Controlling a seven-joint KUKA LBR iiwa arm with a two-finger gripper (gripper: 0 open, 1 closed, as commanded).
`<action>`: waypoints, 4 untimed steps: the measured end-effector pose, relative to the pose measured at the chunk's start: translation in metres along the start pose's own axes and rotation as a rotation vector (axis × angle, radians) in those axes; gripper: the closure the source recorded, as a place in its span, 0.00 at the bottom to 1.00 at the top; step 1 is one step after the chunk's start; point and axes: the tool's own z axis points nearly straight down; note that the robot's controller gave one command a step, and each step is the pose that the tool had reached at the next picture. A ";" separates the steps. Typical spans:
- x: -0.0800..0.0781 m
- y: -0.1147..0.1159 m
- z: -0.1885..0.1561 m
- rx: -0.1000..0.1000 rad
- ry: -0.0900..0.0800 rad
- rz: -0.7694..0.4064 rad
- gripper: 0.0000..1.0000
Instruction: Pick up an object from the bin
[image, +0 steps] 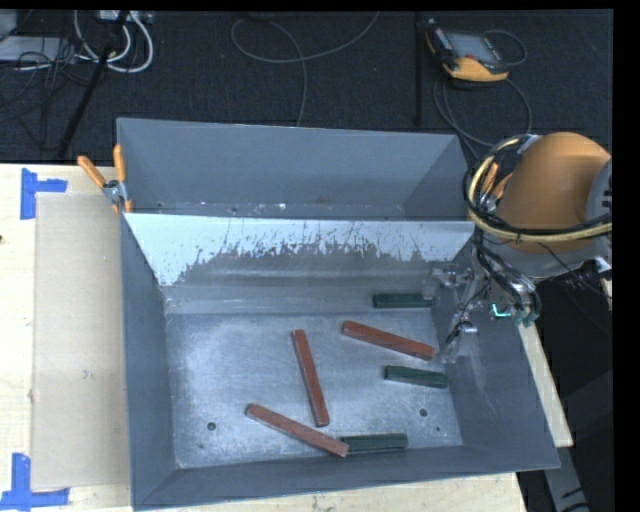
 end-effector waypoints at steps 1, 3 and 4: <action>0.011 -0.005 0.101 0.000 0.002 -0.082 0.00; -0.017 0.007 -0.064 0.007 -0.014 -0.674 1.00; -0.016 0.006 -0.061 0.003 -0.009 -0.670 0.00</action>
Offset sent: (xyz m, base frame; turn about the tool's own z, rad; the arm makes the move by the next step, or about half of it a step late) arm -0.0094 -0.0061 -0.0965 -0.0818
